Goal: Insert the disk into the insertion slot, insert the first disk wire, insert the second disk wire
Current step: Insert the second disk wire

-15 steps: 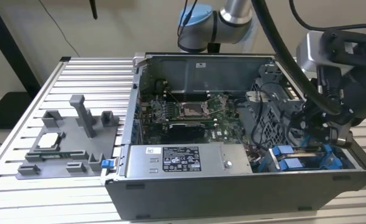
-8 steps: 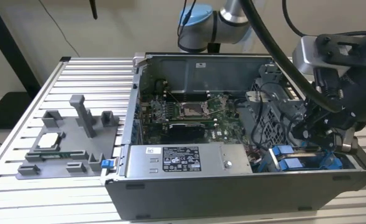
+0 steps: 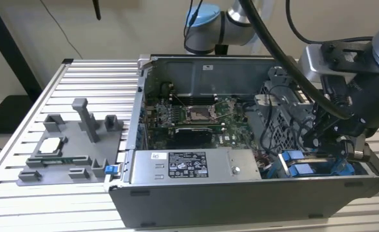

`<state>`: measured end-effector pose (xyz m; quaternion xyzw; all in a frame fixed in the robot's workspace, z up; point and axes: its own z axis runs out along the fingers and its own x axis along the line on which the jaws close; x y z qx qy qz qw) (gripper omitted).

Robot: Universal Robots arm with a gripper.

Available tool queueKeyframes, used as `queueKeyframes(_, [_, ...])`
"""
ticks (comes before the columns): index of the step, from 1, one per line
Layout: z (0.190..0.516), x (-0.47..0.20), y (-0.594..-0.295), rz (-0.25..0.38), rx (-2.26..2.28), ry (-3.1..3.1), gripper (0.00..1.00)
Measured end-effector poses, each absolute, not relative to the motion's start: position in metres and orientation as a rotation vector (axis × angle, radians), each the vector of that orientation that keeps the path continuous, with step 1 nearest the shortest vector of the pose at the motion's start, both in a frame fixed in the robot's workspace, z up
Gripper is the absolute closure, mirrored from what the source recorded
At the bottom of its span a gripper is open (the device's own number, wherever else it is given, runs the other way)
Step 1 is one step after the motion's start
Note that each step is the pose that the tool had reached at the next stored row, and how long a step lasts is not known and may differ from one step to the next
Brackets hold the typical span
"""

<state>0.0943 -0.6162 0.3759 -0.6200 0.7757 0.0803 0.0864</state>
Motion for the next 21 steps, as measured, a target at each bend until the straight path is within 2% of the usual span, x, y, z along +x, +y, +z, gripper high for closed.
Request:
queueKeyframes(13, [0.3693, 0.0942, -0.6073, 0.102, -1.930, 2.188, 1.00])
queueKeyframes(21, [0.3685, 0.0942, -0.6070, 0.098, -1.934, 2.188, 1.00])
